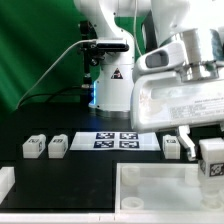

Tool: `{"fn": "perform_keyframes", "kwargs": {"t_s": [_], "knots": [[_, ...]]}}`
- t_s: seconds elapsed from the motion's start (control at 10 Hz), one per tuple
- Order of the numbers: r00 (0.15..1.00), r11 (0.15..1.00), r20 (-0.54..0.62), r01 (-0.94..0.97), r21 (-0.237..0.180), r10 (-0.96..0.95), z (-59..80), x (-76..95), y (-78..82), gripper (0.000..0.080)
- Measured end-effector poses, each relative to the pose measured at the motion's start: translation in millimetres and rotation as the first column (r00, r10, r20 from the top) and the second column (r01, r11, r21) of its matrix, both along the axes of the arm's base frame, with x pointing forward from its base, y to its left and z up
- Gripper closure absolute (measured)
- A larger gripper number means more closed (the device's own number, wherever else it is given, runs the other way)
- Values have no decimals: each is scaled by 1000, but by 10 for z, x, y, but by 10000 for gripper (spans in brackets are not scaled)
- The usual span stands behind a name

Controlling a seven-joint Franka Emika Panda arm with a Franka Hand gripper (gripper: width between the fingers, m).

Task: Assemble one leg

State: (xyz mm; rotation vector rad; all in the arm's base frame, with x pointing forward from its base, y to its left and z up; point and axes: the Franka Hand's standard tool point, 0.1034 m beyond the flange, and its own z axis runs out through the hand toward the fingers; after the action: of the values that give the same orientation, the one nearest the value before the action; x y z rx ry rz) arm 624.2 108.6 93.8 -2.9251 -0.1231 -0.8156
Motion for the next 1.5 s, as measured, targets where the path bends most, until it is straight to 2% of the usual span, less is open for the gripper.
{"fn": "perform_keyframes", "kwargs": {"t_s": [0.3,0.6,0.8,1.1,1.2,1.3,1.5], "knots": [[1000,1000,3,1,-1,-1,-71,-18,8,508],[1000,1000,19,-2,-4,2,-199,-64,74,508],[998,1000,63,13,-12,-12,-210,-71,79,508],[999,1000,46,14,-14,-14,-230,-80,77,498],[999,1000,46,15,-15,-14,-230,-81,76,322],[999,1000,45,15,-15,-14,-232,-82,76,186],[999,1000,45,15,-15,-14,-233,-83,76,160]]}}
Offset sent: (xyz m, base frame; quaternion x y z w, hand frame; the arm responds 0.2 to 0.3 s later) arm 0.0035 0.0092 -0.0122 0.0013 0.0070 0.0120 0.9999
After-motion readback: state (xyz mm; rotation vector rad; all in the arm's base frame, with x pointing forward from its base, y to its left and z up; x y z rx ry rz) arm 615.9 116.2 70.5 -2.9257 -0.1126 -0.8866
